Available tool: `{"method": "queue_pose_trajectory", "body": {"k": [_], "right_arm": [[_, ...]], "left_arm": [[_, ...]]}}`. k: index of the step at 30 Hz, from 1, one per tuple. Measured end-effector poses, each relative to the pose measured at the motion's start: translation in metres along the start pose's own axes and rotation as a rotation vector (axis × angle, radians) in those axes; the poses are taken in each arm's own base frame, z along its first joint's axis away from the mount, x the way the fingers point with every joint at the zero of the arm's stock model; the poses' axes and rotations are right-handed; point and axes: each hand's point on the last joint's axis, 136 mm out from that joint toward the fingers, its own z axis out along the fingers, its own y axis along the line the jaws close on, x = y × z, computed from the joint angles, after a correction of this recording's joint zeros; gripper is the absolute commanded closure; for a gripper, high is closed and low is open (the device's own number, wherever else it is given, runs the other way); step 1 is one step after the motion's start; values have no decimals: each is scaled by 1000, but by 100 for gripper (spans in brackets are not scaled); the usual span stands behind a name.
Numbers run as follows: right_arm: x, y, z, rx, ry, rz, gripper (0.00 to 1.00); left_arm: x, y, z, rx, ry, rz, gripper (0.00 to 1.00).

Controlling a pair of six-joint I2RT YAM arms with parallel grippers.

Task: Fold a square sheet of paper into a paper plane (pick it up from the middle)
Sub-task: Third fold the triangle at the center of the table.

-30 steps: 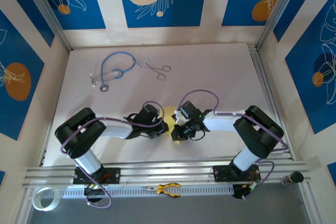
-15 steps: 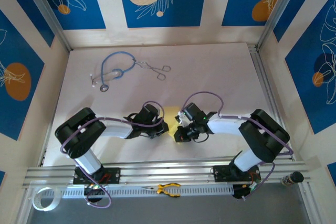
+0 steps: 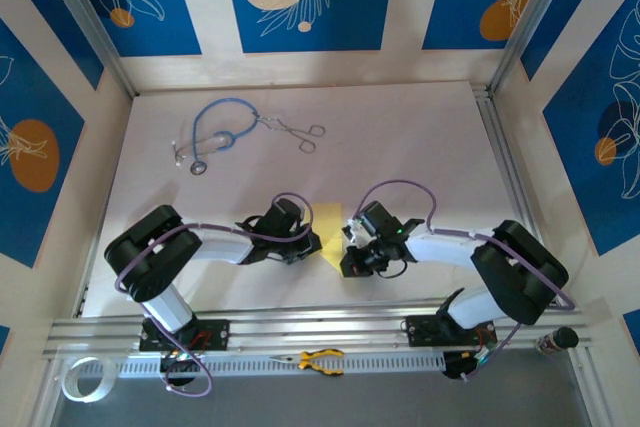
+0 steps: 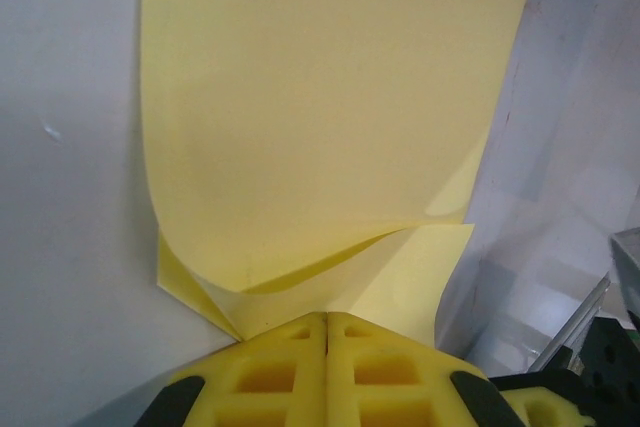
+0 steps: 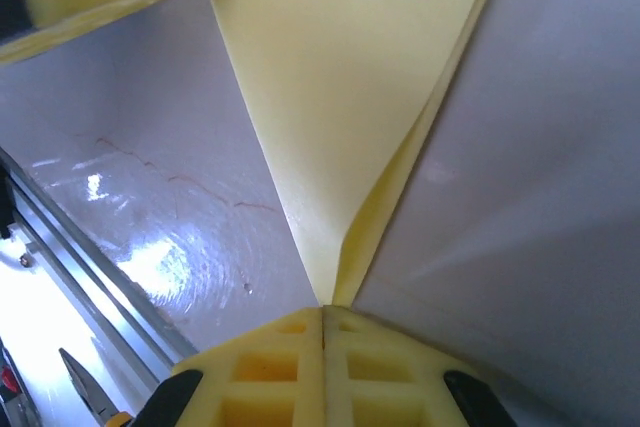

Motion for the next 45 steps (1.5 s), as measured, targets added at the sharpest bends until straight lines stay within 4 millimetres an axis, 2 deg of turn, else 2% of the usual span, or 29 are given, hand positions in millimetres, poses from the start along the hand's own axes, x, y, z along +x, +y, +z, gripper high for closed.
{"method": "queue_pose_trajectory", "body": {"k": [4, 8, 18, 25, 31, 38, 45], "right_arm": [[-15, 9, -17, -42, -74, 8, 96], [-31, 12, -26, -94, -118, 50, 96], [-64, 26, -11, -149, -89, 102, 95], [-58, 6, 7, -94, -37, 159, 97], [-54, -3, 10, -81, -30, 182, 97], [-54, -3, 11, -88, -28, 182, 97], [-54, -3, 11, -88, -28, 184, 98]], "left_arm": [[-2, -1, 0, -3, -11, -4, 93], [-9, -3, 2, -9, -37, -9, 93], [-17, -4, 3, -22, -76, -24, 92], [-17, -4, 3, -22, -76, -24, 88], [-20, -11, 2, -13, -78, 15, 76], [-21, -30, -9, 24, -81, 97, 87], [-12, -32, -1, 33, -28, 100, 88]]}}
